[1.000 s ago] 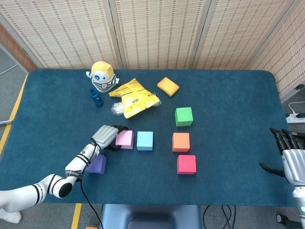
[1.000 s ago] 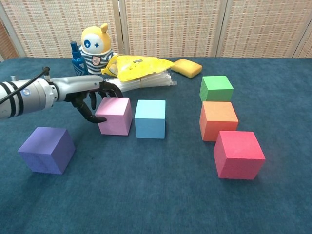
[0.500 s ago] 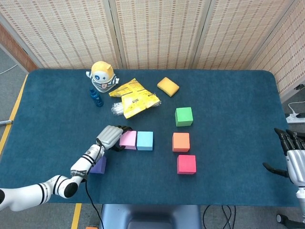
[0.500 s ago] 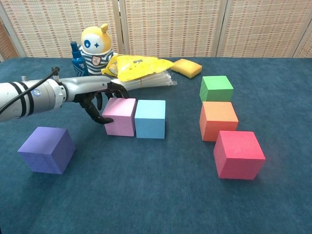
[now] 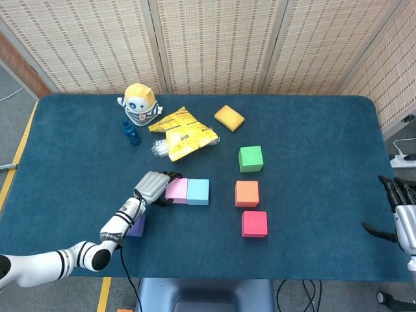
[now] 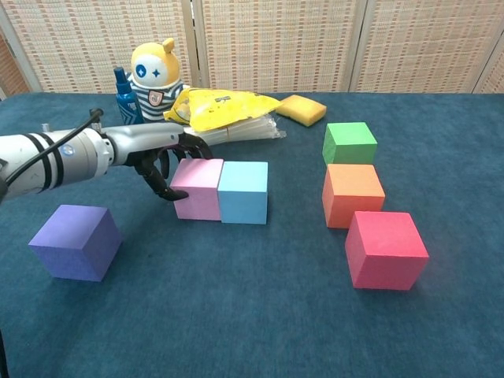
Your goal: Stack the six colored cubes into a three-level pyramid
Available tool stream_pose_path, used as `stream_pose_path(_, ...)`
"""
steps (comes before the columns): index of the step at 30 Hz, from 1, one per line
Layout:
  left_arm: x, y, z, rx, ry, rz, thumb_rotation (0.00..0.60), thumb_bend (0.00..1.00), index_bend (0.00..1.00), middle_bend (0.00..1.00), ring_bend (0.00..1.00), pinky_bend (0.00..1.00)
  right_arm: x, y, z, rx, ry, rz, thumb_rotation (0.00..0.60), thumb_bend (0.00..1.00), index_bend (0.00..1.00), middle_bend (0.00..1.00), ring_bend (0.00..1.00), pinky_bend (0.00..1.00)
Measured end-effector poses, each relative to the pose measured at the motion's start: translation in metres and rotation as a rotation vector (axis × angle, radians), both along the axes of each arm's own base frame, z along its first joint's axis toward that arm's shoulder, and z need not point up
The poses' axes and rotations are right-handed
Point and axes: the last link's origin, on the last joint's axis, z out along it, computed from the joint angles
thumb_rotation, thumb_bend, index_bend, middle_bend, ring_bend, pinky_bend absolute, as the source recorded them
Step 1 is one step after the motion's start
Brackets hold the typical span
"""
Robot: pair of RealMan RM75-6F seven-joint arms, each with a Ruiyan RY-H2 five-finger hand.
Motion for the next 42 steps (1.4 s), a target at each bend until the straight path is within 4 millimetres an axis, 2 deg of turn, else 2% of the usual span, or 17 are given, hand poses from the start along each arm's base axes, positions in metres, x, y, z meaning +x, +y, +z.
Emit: stream_pose_path(42,0.0033,-0.0041,-0.0069,-0.001,0.024,-0.014,0.6,0.37,0.34,0.38,0.36,0.39,-0.0073,0.0014,0.0033,-0.009,-0.012,-0.013,0.6,0.16,0.03,0.22,0.18,0.29)
